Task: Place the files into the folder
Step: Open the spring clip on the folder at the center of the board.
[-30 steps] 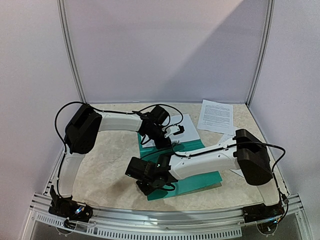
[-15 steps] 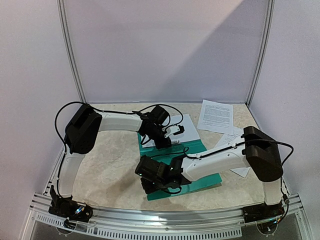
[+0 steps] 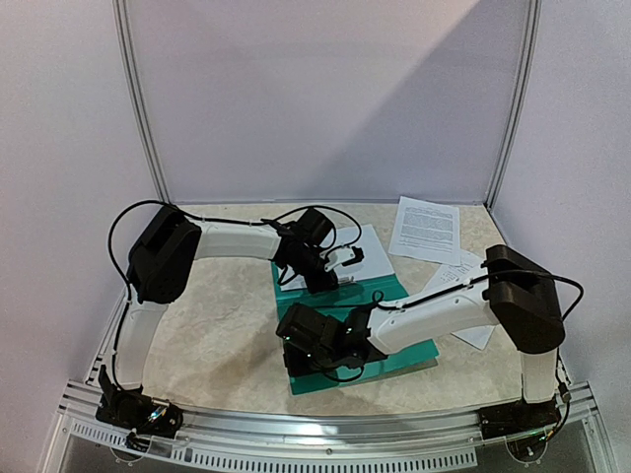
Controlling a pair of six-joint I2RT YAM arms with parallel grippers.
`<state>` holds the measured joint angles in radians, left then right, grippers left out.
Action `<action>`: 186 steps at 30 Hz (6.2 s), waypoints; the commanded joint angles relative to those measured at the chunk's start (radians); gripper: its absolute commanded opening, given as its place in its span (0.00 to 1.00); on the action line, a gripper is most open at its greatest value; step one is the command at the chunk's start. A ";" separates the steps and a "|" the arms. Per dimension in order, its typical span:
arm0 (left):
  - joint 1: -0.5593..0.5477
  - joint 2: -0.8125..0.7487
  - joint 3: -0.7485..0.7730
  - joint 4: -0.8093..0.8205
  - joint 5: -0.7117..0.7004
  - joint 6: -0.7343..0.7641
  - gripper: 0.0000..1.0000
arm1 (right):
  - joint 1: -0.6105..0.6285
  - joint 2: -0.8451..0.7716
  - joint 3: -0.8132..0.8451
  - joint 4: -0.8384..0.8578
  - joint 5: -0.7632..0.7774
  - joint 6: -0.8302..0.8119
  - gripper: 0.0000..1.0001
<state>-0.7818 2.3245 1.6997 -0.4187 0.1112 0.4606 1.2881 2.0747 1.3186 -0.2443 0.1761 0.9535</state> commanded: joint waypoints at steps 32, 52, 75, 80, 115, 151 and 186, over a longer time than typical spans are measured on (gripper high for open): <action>-0.008 0.173 -0.100 -0.256 -0.107 0.043 0.15 | -0.038 -0.047 0.064 -0.319 0.335 -0.202 0.00; -0.008 0.174 -0.098 -0.256 -0.106 0.041 0.15 | 0.057 -0.131 -0.074 0.009 0.050 -1.180 0.33; -0.005 0.176 -0.094 -0.262 -0.096 0.043 0.15 | 0.066 0.037 0.028 0.078 0.272 -1.484 0.11; -0.005 0.176 -0.094 -0.262 -0.095 0.043 0.15 | 0.066 0.067 0.061 0.040 0.263 -1.518 0.11; 0.000 0.179 -0.089 -0.266 -0.085 0.040 0.15 | 0.089 0.130 0.143 0.028 0.270 -1.604 0.16; 0.000 0.179 -0.089 -0.268 -0.082 0.040 0.15 | 0.031 0.171 -0.039 -0.097 0.168 -1.331 0.00; -0.002 0.180 -0.088 -0.266 -0.093 0.037 0.15 | -0.067 0.217 0.221 -0.349 0.292 -1.072 0.00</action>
<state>-0.7845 2.3489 1.7111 -0.3271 0.0330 0.5224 1.2881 2.2162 1.5570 -0.4278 0.4049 -0.1093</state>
